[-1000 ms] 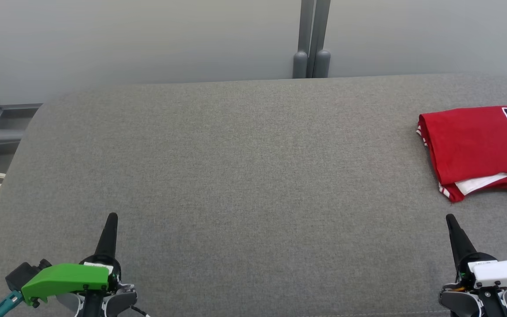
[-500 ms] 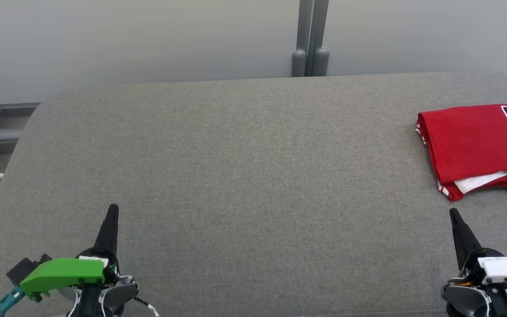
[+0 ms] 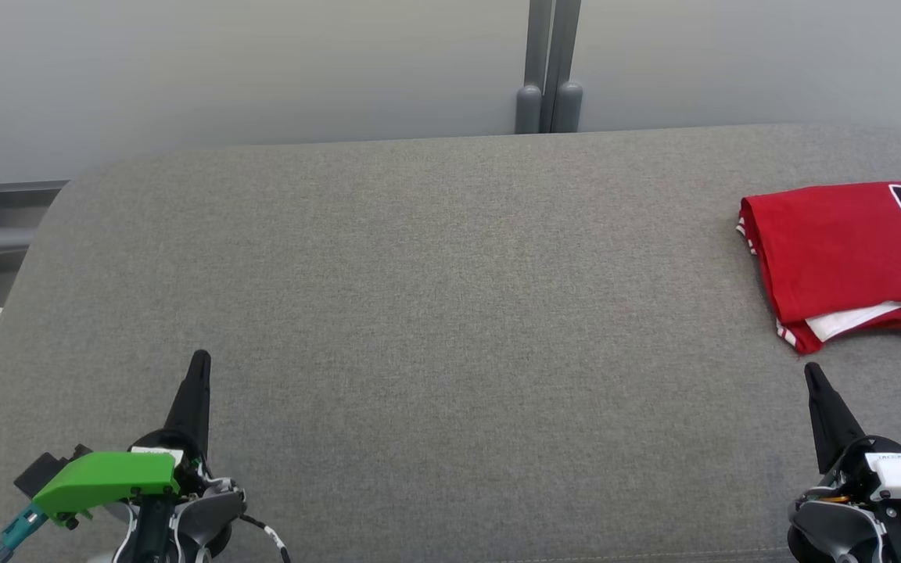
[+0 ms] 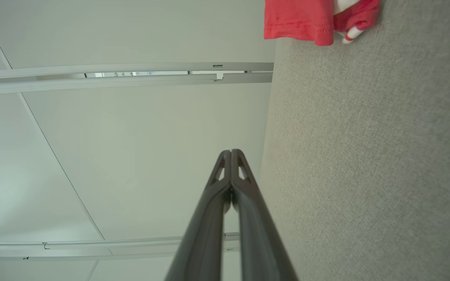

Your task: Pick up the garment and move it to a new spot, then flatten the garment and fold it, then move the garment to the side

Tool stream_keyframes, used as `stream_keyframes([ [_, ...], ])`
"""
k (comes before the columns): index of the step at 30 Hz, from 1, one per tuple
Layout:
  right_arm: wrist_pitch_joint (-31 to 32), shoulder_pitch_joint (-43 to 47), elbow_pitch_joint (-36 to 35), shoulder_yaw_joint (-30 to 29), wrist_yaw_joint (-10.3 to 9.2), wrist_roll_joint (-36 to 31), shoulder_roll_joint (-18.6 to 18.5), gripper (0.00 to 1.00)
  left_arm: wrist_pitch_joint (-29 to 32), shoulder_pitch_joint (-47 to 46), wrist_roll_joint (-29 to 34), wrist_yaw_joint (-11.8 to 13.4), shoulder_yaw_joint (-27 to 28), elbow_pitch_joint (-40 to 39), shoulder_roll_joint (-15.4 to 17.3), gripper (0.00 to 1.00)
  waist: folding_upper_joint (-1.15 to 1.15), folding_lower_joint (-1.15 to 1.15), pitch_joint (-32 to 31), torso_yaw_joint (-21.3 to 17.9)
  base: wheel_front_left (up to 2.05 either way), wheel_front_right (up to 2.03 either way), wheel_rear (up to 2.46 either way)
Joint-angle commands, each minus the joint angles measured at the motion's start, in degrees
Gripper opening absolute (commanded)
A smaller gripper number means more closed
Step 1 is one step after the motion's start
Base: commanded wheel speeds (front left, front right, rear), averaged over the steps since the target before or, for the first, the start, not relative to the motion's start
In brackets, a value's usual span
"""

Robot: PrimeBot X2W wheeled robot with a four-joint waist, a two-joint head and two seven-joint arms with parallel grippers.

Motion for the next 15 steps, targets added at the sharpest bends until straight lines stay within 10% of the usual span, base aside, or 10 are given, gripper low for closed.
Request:
stream_keyframes([
  [1,0.50,-0.70,-0.48,-0.26,0.02,1.27,-0.28,0.00,0.38,-1.30,-0.75,-0.46,0.33,-0.10,-0.16,0.00,0.00,0.00,0.03,-0.03,0.00,0.00,0.00],
  [15,0.50,-0.68,-0.44,-0.22,0.02,1.06,-0.27,0.00,0.26,-1.13,-0.69,-0.42,0.30,-0.16,-0.11,0.00,0.00,0.00,0.03,-0.03,0.00,0.00,0.00],
])
